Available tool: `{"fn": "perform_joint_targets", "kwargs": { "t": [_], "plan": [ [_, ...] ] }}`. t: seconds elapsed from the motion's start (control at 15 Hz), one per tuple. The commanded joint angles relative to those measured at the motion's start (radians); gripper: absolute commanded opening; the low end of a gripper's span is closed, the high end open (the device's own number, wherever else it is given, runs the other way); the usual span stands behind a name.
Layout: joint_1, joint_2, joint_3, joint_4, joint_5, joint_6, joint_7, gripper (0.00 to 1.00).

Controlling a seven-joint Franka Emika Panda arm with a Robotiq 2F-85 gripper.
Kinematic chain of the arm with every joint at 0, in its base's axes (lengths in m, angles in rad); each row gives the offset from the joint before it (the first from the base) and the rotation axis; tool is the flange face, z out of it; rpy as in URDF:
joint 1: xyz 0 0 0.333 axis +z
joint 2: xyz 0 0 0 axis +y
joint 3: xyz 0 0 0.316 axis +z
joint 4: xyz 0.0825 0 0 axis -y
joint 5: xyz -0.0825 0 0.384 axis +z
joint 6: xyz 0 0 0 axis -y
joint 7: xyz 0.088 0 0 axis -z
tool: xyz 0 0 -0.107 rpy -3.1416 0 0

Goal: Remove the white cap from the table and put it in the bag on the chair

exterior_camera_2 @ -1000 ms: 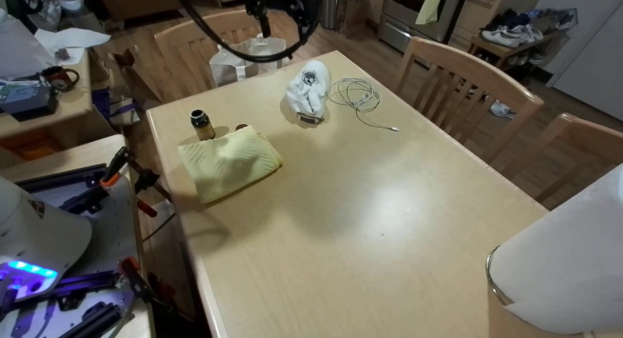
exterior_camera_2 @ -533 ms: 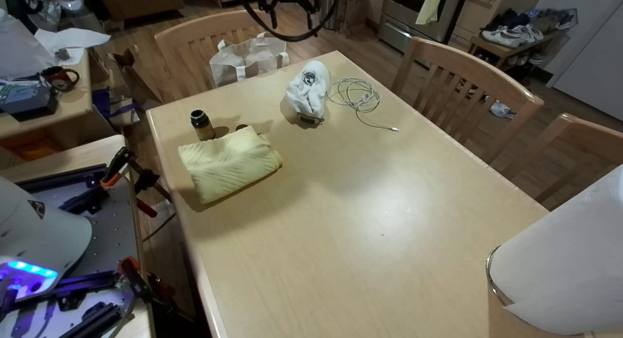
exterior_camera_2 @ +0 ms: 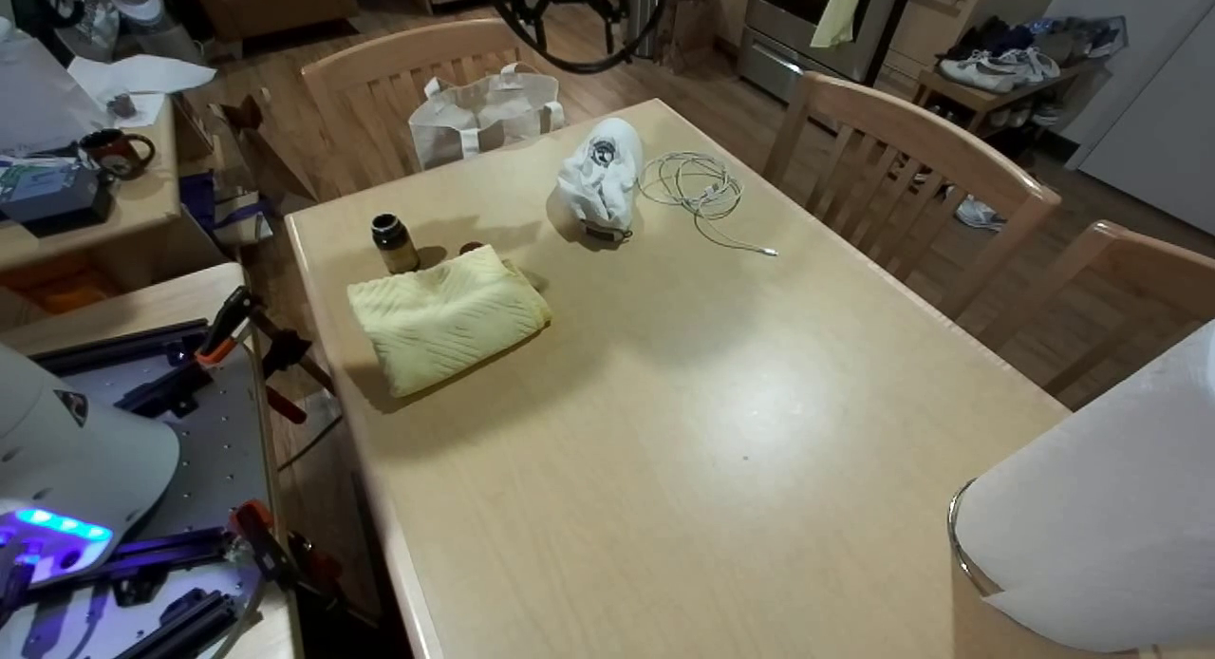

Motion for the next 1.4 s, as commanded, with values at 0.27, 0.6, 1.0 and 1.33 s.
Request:
{"fn": "perform_joint_targets", "kwargs": {
  "t": [0.27,0.6,1.0,1.33],
  "plan": [
    [0.098,0.037,-0.007,0.030,-0.235,-0.052,0.024,1.00],
    [0.089,0.068,0.052,0.025,-0.224,-0.004,-0.057,1.00],
    [0.171,0.080,-0.030,0.006,-0.398,0.000,0.116,1.00],
    [0.235,0.158,-0.048,-0.017,-0.472,0.031,0.312,1.00]
  ]
}}
